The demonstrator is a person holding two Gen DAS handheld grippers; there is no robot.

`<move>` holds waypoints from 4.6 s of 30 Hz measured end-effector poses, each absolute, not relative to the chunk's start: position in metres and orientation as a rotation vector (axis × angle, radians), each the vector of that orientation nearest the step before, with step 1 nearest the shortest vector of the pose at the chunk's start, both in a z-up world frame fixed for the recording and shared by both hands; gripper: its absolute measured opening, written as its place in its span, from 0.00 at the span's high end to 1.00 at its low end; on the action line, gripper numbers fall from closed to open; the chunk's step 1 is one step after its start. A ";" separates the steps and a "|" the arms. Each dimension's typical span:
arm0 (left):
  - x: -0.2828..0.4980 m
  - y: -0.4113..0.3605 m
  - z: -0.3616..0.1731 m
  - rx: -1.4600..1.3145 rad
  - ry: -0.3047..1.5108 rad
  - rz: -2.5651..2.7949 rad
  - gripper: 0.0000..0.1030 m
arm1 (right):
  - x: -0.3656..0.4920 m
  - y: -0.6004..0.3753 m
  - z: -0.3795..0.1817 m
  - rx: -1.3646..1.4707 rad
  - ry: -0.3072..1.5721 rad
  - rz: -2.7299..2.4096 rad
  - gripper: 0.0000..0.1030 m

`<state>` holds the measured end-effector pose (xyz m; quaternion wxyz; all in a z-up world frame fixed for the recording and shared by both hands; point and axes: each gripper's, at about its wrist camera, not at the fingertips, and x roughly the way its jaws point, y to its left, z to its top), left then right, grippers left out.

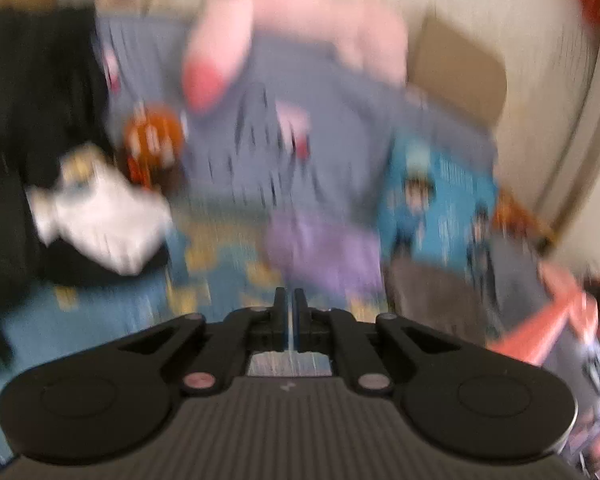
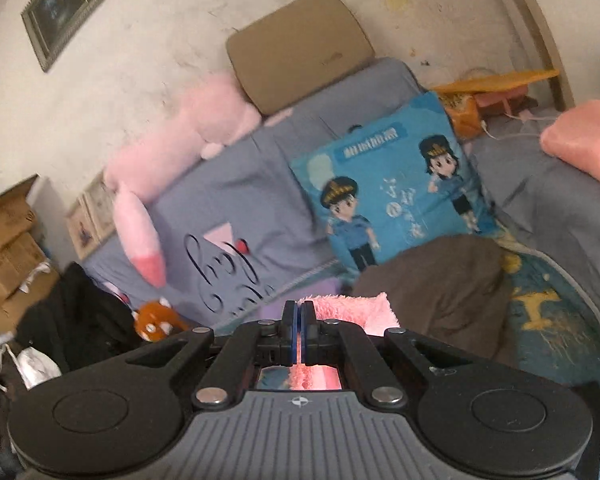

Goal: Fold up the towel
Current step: 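Lift the pink towel by its corners with both grippers to unfold it, then lower the towel onto the bedspread, spreading it flat between both grippers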

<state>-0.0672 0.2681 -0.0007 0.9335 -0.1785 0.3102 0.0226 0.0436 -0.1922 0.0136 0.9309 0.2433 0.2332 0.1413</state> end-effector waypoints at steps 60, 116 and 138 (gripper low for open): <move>0.001 0.293 -0.269 -1.378 0.928 0.116 1.00 | -0.005 -0.205 0.036 0.522 0.401 0.327 0.98; 0.117 0.401 0.028 -1.096 0.333 0.115 0.99 | 0.179 -0.174 0.081 0.529 0.354 0.224 0.98; -0.009 0.329 -0.215 -1.094 0.855 0.311 0.98 | 0.080 -0.231 -0.180 0.380 0.903 -0.008 0.98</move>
